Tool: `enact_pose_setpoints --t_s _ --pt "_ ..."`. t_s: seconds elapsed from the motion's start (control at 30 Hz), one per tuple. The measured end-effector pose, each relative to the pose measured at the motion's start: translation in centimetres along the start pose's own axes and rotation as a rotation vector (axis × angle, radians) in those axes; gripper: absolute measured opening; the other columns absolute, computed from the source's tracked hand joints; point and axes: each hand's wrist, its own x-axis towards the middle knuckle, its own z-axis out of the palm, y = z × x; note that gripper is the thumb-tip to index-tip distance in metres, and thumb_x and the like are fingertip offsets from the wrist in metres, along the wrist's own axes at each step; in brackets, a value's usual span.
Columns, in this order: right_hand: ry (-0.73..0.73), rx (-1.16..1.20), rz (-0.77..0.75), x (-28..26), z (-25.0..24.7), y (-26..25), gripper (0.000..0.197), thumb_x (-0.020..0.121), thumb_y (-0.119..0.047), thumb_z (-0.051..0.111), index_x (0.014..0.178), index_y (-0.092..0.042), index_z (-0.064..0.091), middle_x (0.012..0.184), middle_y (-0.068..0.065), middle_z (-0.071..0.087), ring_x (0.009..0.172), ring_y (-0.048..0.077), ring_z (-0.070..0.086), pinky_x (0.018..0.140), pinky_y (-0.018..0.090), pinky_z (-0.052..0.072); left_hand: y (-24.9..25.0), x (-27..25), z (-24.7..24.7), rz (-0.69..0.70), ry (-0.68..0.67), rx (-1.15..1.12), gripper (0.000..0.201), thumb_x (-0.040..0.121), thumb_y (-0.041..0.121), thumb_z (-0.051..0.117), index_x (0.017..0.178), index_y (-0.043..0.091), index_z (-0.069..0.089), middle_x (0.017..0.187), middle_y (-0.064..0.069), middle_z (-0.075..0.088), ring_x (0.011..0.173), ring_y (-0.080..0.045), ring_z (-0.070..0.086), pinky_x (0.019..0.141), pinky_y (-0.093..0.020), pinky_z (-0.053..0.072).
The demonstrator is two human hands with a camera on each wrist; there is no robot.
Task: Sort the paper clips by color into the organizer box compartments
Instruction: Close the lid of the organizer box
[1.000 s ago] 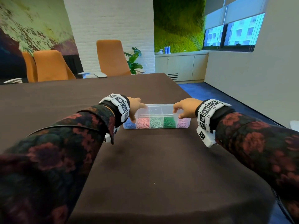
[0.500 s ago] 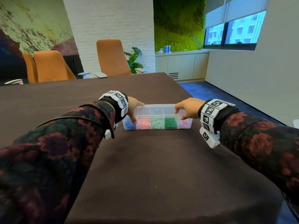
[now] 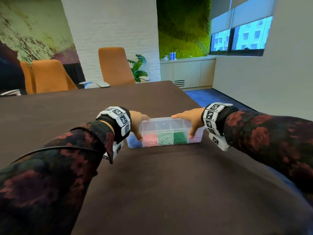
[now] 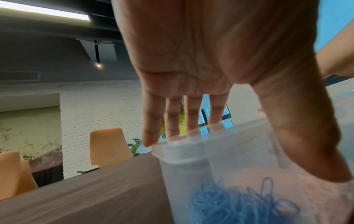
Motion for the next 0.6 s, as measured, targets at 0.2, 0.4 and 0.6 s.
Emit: enact_pose_setpoints --t_s 0.2,0.4,0.6 --pt "0.132 -0.02 -0.074 0.7 2.2 0.7 0.107 0.073 -0.031 0.079 0.152 -0.028 0.007 0.14 0.009 0.039 0.125 0.027 0.043 0.101 0.034 0.037 0.0 -0.1 0.1 0.018 -0.003 -0.013 0.107 0.063 0.05 0.082 0.147 0.021 0.023 0.137 -0.008 0.048 0.123 -0.028 0.048 0.102 -0.036 0.039" --pt "0.179 0.133 -0.15 0.9 3.2 1.9 0.107 0.072 -0.033 0.081 0.152 -0.021 0.01 0.148 0.006 0.03 0.135 0.023 0.03 0.106 0.026 0.024 -0.9 -0.4 1.1 0.064 0.052 -0.078 0.106 0.064 0.056 0.079 0.147 0.024 0.021 0.135 -0.008 0.043 0.123 -0.027 0.044 0.104 -0.041 0.037" --pt "0.155 0.25 -0.141 1.1 3.0 2.4 0.117 0.062 -0.053 0.082 0.151 -0.034 0.007 0.14 0.005 0.032 0.129 0.023 0.031 0.108 0.037 0.028 -1.3 -0.2 2.4 0.077 0.033 -0.212 0.116 0.063 0.054 0.08 0.15 0.021 0.01 0.137 -0.006 0.033 0.129 -0.026 0.035 0.107 -0.039 0.032"
